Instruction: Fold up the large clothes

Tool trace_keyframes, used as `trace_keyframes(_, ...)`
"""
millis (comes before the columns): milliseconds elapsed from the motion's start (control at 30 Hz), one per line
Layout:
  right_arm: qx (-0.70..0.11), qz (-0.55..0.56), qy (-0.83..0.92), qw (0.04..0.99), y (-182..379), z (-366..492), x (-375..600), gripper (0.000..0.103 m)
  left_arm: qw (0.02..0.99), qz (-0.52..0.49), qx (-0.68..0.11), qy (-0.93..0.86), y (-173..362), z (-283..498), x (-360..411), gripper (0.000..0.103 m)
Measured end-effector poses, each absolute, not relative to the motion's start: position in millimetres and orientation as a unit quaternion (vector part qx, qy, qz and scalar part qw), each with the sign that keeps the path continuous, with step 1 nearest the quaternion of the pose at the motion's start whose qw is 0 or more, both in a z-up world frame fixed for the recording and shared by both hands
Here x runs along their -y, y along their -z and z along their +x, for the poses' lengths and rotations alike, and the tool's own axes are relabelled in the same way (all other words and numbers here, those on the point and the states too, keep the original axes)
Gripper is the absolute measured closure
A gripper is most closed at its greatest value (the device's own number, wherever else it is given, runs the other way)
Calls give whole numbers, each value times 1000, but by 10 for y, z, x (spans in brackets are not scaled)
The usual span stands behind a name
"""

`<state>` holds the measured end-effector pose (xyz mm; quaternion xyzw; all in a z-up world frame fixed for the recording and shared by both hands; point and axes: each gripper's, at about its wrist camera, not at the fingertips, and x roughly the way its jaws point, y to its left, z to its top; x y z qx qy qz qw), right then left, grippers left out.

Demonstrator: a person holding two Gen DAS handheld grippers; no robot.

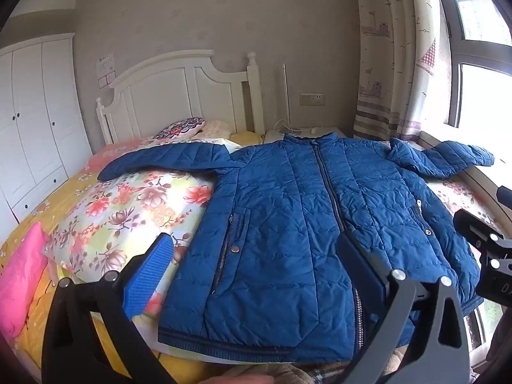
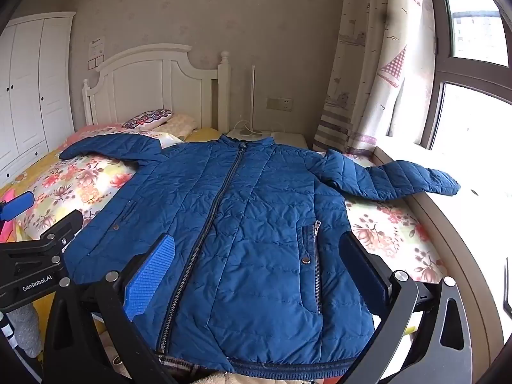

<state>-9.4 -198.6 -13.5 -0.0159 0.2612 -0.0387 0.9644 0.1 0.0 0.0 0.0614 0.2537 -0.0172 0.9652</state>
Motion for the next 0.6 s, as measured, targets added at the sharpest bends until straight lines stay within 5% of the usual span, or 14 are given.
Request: trace_keyframes(600,-262,-15,38,964,166,-91,1971,5,965,62,-256,20,20,-3,15,2)
